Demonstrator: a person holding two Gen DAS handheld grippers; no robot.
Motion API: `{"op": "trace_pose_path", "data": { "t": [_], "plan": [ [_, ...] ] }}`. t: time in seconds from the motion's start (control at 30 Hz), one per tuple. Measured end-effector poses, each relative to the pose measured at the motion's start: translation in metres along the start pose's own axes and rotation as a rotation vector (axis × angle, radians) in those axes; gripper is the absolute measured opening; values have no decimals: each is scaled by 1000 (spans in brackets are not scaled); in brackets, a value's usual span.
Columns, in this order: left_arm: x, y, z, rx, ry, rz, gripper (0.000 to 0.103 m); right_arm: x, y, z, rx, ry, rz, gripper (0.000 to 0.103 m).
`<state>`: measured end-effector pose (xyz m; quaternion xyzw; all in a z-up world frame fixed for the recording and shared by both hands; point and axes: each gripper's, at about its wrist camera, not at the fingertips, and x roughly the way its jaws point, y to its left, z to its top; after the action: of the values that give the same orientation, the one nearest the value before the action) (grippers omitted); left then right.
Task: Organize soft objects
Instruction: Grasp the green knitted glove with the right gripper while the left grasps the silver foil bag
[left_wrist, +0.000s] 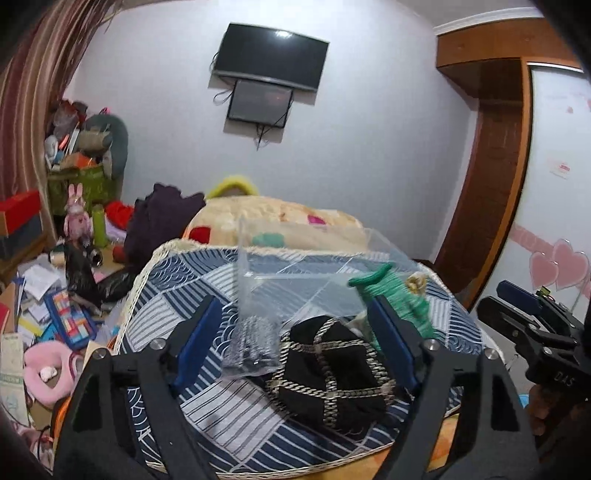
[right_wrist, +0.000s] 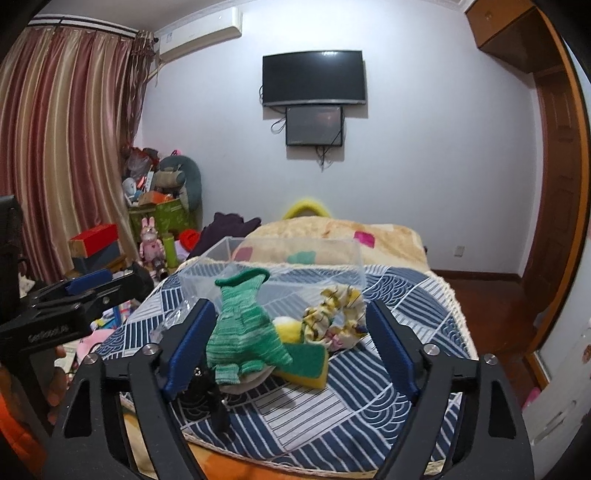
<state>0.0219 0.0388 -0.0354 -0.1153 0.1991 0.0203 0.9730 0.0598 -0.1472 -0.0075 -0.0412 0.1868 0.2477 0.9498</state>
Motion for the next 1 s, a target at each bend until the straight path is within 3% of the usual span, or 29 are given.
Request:
{"op": "trace_pose_path", "data": {
  "t": [0.23,0.5,0.63,0.8,1.0],
  "plan": [
    [26,18,-10,-26,84,40,66,18,5,-7,4,64,44,63],
    [50,29,-14,-35,133,65,59,37,11,-13,12,122,88,56],
    [67,34,-18,-41,181,79,55,48,16,-16,9,158,114,44],
    [85,43,-28,-82,248,83,51,58,17,-23,15,200,121,38],
    [92,40,-36,-66,273,64,49,58,13,-27,23,209,113,22]
  ]
}}
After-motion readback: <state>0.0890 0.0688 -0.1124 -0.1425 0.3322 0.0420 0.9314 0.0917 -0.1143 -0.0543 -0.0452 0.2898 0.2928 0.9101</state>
